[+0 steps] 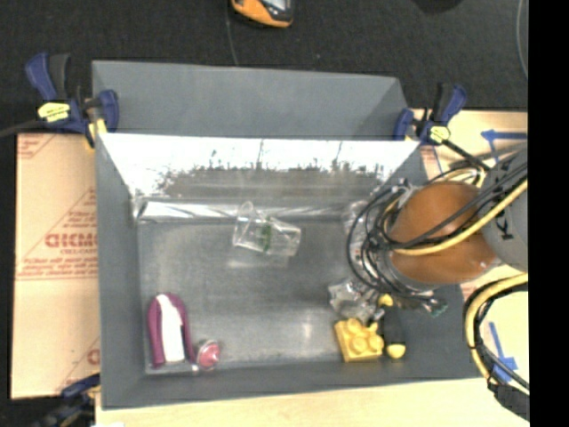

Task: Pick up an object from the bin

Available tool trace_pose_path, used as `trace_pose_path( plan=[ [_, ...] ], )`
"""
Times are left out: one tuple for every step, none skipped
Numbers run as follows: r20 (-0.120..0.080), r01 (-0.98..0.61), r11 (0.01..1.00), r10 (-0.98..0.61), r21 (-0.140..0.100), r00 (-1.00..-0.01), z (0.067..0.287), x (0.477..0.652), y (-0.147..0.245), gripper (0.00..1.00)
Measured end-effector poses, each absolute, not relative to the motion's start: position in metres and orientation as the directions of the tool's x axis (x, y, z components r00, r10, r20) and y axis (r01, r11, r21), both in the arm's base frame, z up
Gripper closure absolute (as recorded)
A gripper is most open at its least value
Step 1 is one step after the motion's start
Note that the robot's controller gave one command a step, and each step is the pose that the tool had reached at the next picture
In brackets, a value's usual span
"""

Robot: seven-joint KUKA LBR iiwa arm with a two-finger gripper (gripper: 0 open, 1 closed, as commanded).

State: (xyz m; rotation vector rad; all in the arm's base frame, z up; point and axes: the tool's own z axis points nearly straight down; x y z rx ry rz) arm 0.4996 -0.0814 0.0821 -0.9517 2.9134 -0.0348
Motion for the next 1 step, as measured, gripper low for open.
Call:
trace_pose_path(
  plan=[
    [-0.062, -0.588, 0.808, -0.589, -0.044, -0.805, 0.0969, 0.4989, -0.0818, 1.00]
  ],
)
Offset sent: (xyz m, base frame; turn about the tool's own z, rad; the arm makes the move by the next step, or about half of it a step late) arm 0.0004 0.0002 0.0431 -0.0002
